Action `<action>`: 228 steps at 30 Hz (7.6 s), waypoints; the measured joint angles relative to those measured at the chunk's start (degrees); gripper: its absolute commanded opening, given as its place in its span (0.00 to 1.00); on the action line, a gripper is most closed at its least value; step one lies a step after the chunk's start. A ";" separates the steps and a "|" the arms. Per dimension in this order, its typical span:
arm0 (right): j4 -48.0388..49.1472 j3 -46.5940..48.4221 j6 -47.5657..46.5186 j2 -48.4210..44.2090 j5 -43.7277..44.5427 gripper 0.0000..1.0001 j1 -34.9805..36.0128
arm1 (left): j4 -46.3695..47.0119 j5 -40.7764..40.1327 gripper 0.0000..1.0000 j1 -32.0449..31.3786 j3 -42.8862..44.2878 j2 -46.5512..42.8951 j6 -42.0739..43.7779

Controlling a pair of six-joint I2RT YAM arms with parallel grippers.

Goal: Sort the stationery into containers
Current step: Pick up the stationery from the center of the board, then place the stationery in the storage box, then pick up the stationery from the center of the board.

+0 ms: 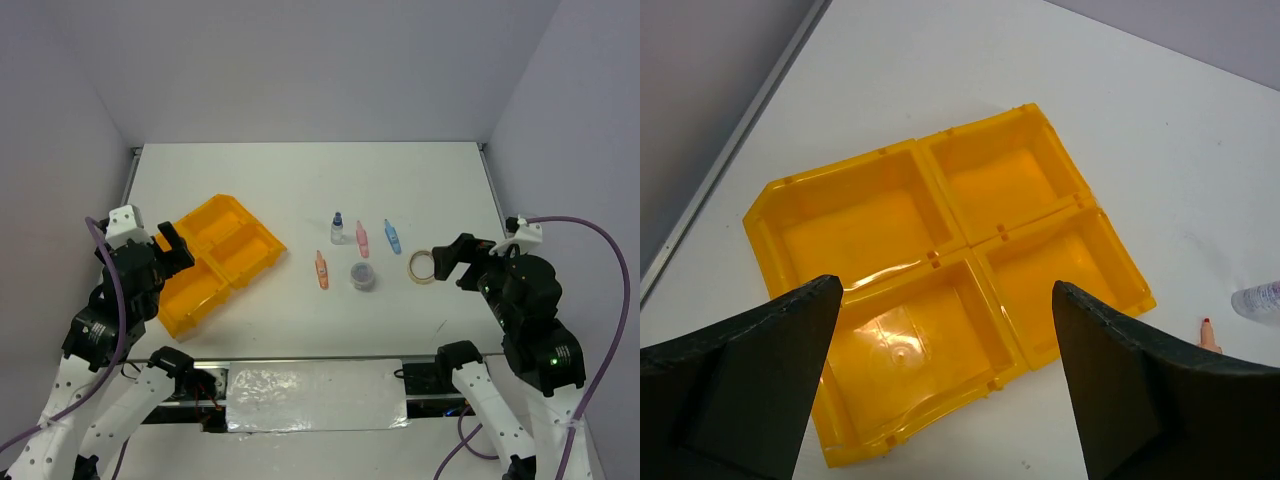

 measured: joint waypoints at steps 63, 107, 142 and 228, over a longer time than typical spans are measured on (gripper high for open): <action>-8.35 2.08 -1.77 -6.19 -5.88 1.00 0.00 | 25.68 11.37 0.84 -40.65 33.53 86.53 -4.39; -8.02 1.27 -3.04 -6.21 -9.31 1.00 0.00 | 3.28 9.86 0.26 14.80 35.60 69.07 -9.11; -5.73 -1.81 -3.06 -5.68 -11.41 1.00 0.00 | 9.07 11.69 0.99 6.71 26.14 58.66 -8.68; 34.32 -21.86 3.67 2.58 -50.47 0.99 8.22 | 35.74 67.08 0.00 -25.62 10.71 37.31 0.72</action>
